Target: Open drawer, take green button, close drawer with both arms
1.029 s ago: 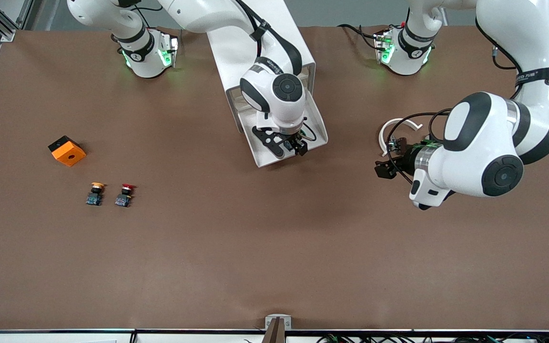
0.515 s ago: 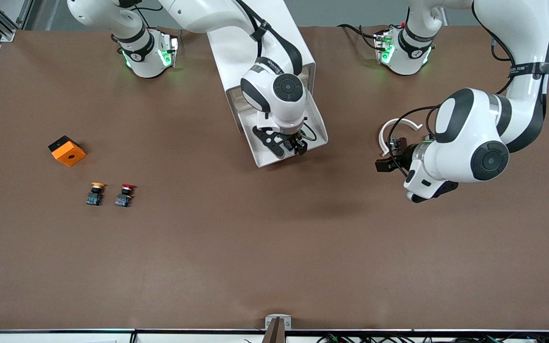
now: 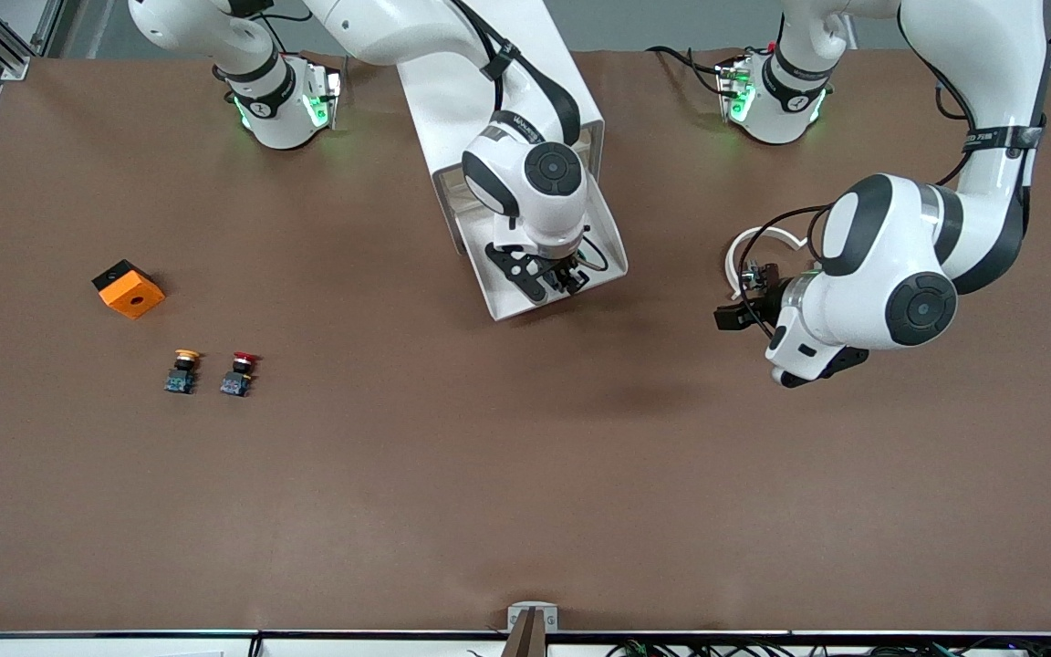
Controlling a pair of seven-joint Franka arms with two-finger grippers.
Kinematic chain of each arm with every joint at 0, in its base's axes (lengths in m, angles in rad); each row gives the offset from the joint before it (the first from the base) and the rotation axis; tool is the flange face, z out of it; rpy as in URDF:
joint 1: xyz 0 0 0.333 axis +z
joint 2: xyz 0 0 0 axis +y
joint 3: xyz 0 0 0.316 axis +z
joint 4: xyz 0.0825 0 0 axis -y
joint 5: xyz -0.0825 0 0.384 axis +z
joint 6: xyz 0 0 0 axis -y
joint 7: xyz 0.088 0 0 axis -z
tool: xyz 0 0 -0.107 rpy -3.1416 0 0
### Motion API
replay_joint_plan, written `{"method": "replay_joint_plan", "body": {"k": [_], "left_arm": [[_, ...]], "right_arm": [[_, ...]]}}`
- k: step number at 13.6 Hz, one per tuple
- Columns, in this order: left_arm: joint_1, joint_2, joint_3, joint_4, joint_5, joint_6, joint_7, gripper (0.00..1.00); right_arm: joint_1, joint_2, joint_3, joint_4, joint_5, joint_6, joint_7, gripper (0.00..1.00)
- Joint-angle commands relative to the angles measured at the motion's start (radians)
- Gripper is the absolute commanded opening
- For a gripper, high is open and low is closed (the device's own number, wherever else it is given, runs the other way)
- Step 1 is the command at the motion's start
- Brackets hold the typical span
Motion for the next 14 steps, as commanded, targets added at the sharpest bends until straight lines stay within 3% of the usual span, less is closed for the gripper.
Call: {"method": "replay_joint_plan", "body": {"k": [1,3,4,7,12,14], "left_arm": [[-0.002,-0.04,-0.026,-0.103,0.019,0.106,0.01,1.0],[-0.002,-0.039,-0.048,-0.138,0.019,0.166,-0.005,1.0],[-0.002,-0.037,-0.06,-0.155,0.017,0.197,-0.013,1.0],[-0.004,-0.029,-0.098,-0.198,0.017,0.284,-0.051,1.0],[-0.082,0.001,-0.121,-0.281,0.017,0.508,-0.167,1.0],[-0.139,0.03,-0.12,-0.281,0.019,0.571,-0.223,1.0]], "right_arm": [[0.012,0.017,-0.01,0.027,0.002,-0.003,0.016,0.37],[0.01,0.016,-0.01,0.029,0.002,-0.003,0.016,0.18],[0.01,0.017,-0.01,0.029,0.003,-0.001,0.017,0.0],[-0.017,0.01,-0.01,0.073,0.019,-0.028,0.006,0.0],[-0.108,-0.004,-0.007,0.228,0.046,-0.32,-0.125,0.0],[-0.166,-0.09,-0.012,0.227,0.046,-0.41,-0.286,0.0]]}}
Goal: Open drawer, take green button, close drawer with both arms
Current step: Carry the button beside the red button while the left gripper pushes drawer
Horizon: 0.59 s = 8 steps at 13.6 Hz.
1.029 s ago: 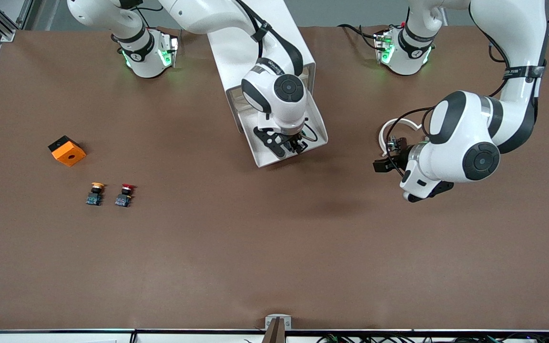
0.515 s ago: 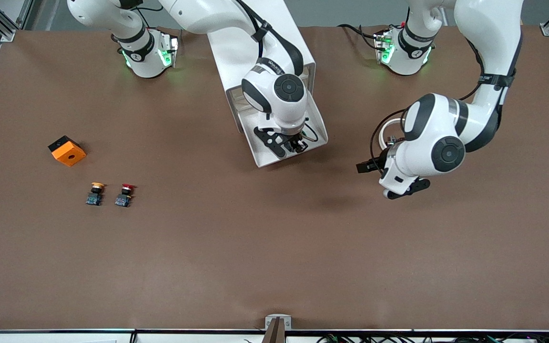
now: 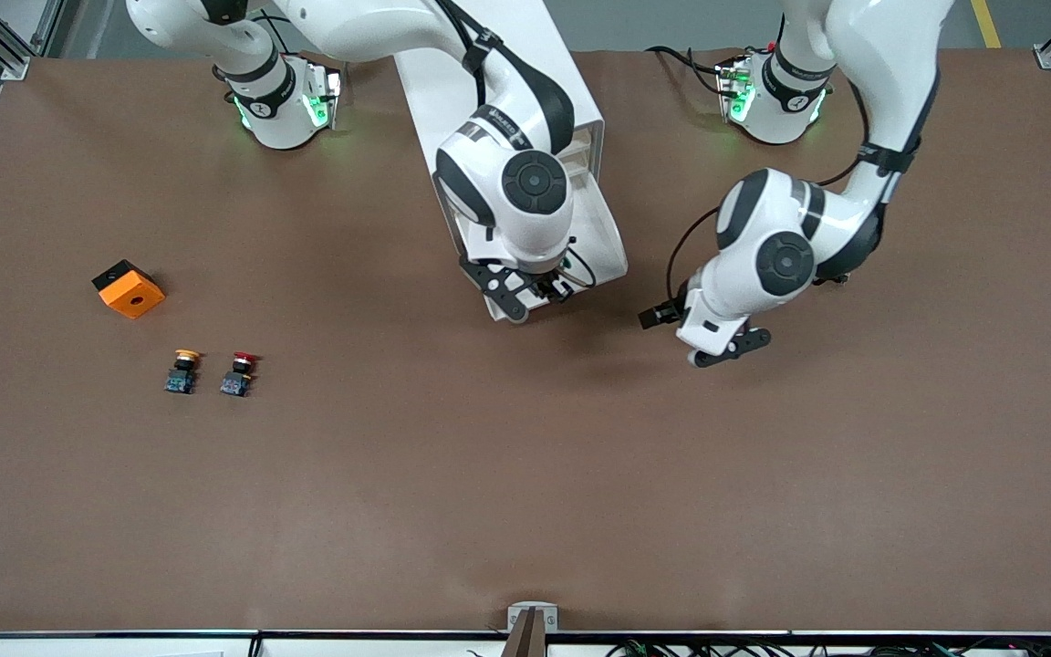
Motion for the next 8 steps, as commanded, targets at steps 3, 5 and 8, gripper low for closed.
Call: {"method": "replay_joint_plan", "body": {"k": [3,5,8], "left_arm": [[-0.081,0.05,0.002,-0.01,0.018,0.115,-0.066,1.0],[-0.124,0.073,0.004,-0.008,0.018,0.137,-0.112,1.0],[-0.174,0.076,-0.001,-0.01,0.018,0.138,-0.184,1.0]], "right_arm": [[-0.182,-0.157,0.001,-0.008,0.009,-0.191,-0.395,0.0],[-0.253,-0.223,0.0,-0.071,0.006,-0.176,-0.515,0.0],[-0.363,-0.267,0.001,-0.183,-0.07,-0.106,-0.736,0.0]]}}
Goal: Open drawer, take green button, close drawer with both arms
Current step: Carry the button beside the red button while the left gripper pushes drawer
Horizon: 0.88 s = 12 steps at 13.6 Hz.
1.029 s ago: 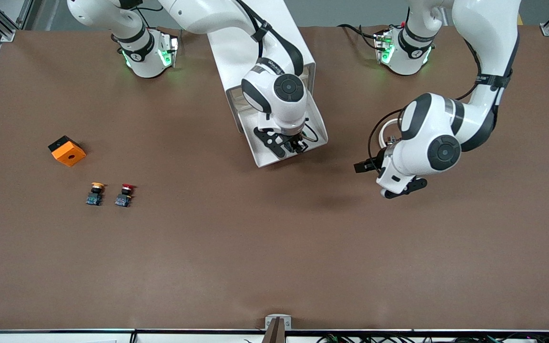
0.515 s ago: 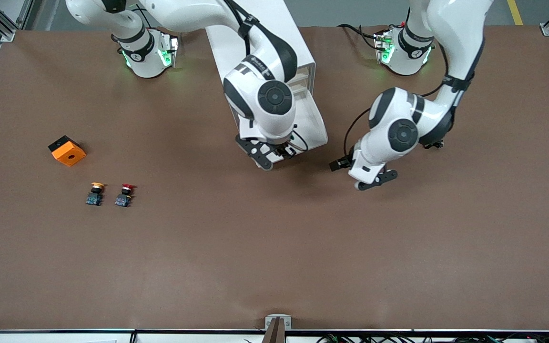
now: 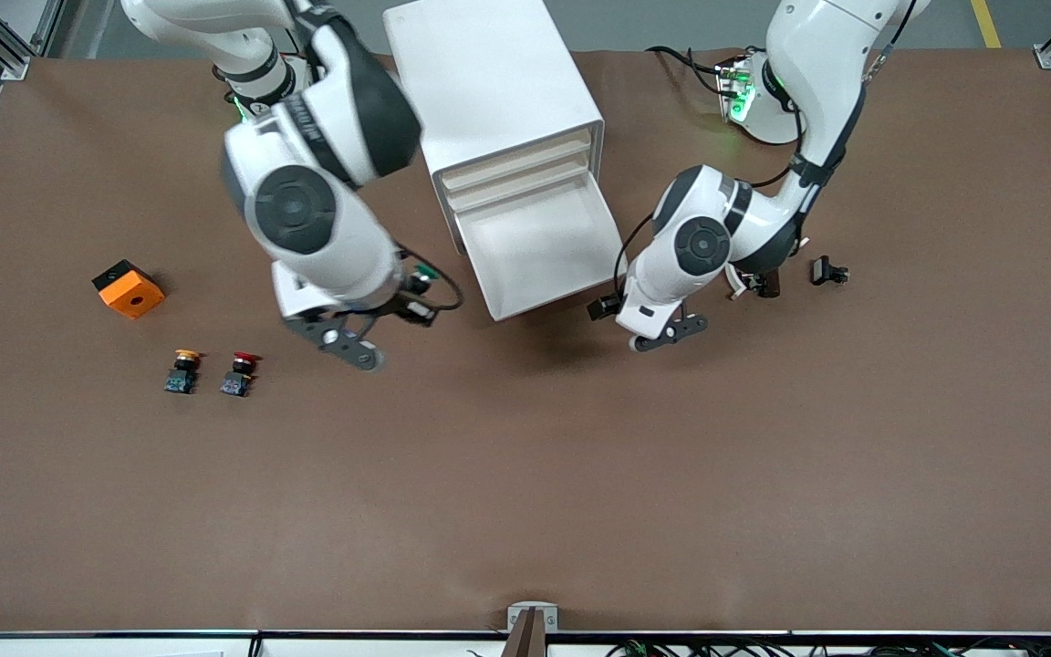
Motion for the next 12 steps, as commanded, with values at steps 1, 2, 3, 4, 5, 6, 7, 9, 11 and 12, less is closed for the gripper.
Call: {"method": "replay_joint_plan", "body": {"k": [1,2,3,4,5,6,7,9,11,12], "left_arm": [[-0.052,-0.004,0.001,-0.005,0.018,0.006,-0.077,1.0],[-0.073,-0.002,0.001,-0.005,0.018,0.003,-0.113,1.0],[-0.086,0.001,-0.001,-0.005,0.018,0.002,-0.137,1.0],[-0.099,0.002,-0.002,-0.005,0.018,0.002,-0.153,1.0],[-0.122,0.002,-0.002,-0.005,0.017,0.0,-0.176,1.0],[-0.133,0.008,-0.004,-0.003,0.009,0.0,-0.202,1.0],[-0.136,0.016,-0.021,-0.003,0.005,0.0,-0.225,1.0],[-0.147,0.036,-0.07,-0.003,0.005,0.0,-0.289,1.0],[-0.164,0.045,-0.093,-0.003,0.005,0.0,-0.349,1.0],[-0.165,0.048,-0.113,-0.003,0.005,0.0,-0.374,1.0]], "right_arm": [[-0.09,-0.042,0.017,-0.156,-0.052,0.132,-0.177,0.0],[-0.124,-0.038,0.017,-0.197,-0.058,0.208,-0.237,0.0],[-0.154,-0.027,0.017,-0.23,-0.059,0.279,-0.295,0.0],[-0.173,0.001,0.017,-0.236,-0.062,0.316,-0.343,0.0],[-0.207,0.019,0.017,-0.233,-0.064,0.336,-0.389,0.0],[-0.23,0.028,0.017,-0.23,-0.069,0.344,-0.427,0.0],[-0.25,0.028,0.019,-0.23,-0.069,0.342,-0.462,0.0],[-0.27,0.028,0.017,-0.238,-0.069,0.335,-0.508,0.0],[-0.291,0.036,0.019,-0.262,-0.069,0.355,-0.516,0.0],[-0.302,0.038,0.019,-0.302,-0.069,0.394,-0.516,0.0]]}}
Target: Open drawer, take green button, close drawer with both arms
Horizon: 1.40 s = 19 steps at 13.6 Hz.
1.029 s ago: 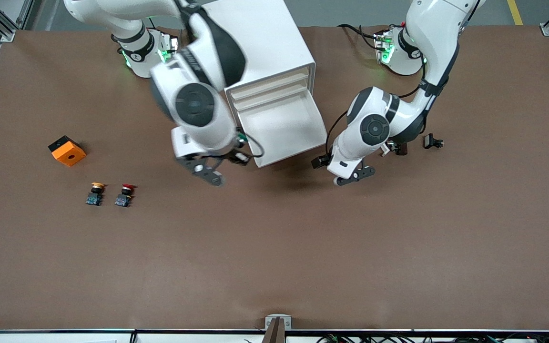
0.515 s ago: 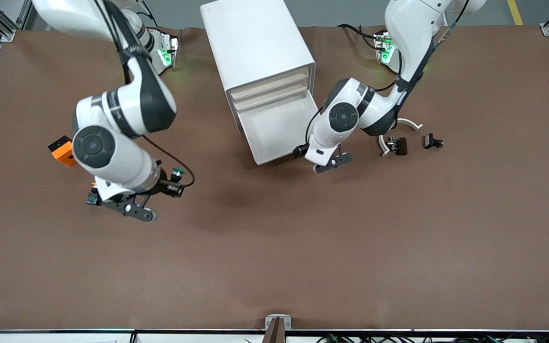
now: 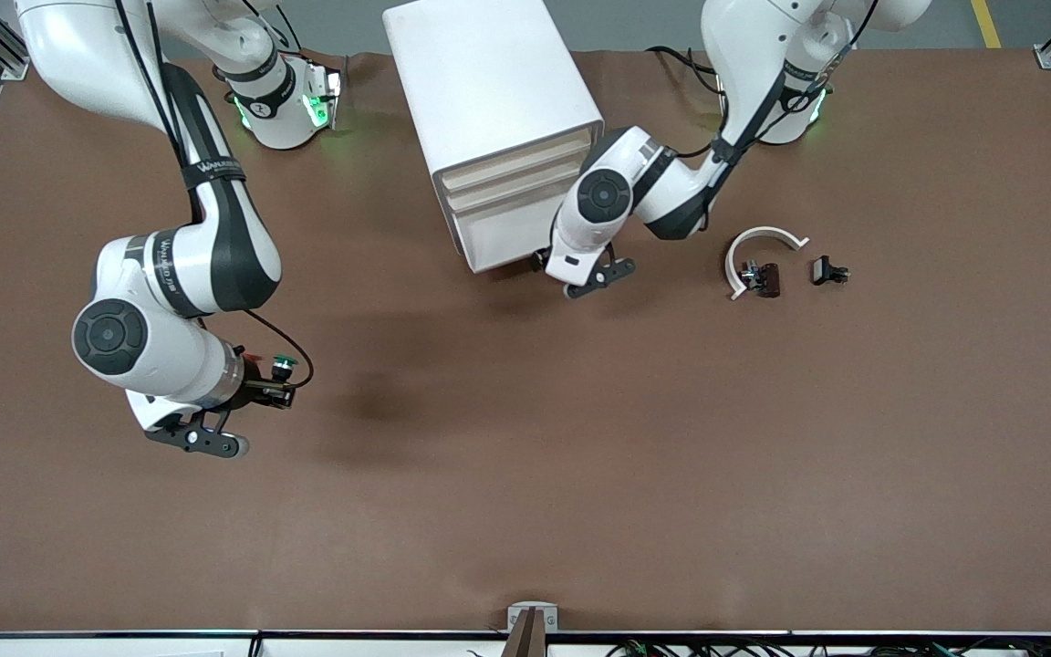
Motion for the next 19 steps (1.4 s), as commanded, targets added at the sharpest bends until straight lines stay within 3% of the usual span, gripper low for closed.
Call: {"method": "replay_joint_plan", "body": {"k": [1,5,8,13,16,19], "left_arm": [[-0.009,0.012,-0.044,0.001,0.004,0.001,-0.073,1.0],[-0.007,0.018,-0.087,0.004,-0.033,0.001,-0.105,1.0],[-0.009,0.03,-0.112,0.007,-0.056,0.001,-0.107,1.0],[0.005,0.038,-0.107,0.019,-0.051,0.002,-0.107,1.0],[0.06,0.016,-0.054,0.05,-0.033,-0.001,-0.101,1.0],[0.187,-0.019,-0.036,0.073,0.14,-0.076,-0.081,1.0]], "right_arm": [[-0.031,-0.011,0.02,-0.119,-0.011,0.11,-0.012,0.0],[-0.049,-0.008,0.02,-0.308,-0.011,0.368,-0.015,0.0],[-0.07,0.023,0.02,-0.383,-0.011,0.512,-0.064,0.0],[-0.097,0.071,0.022,-0.403,-0.006,0.547,-0.125,0.0],[-0.094,0.069,0.025,-0.413,0.003,0.548,-0.118,0.0],[-0.081,0.063,0.037,-0.431,0.006,0.542,-0.084,0.0]]}}
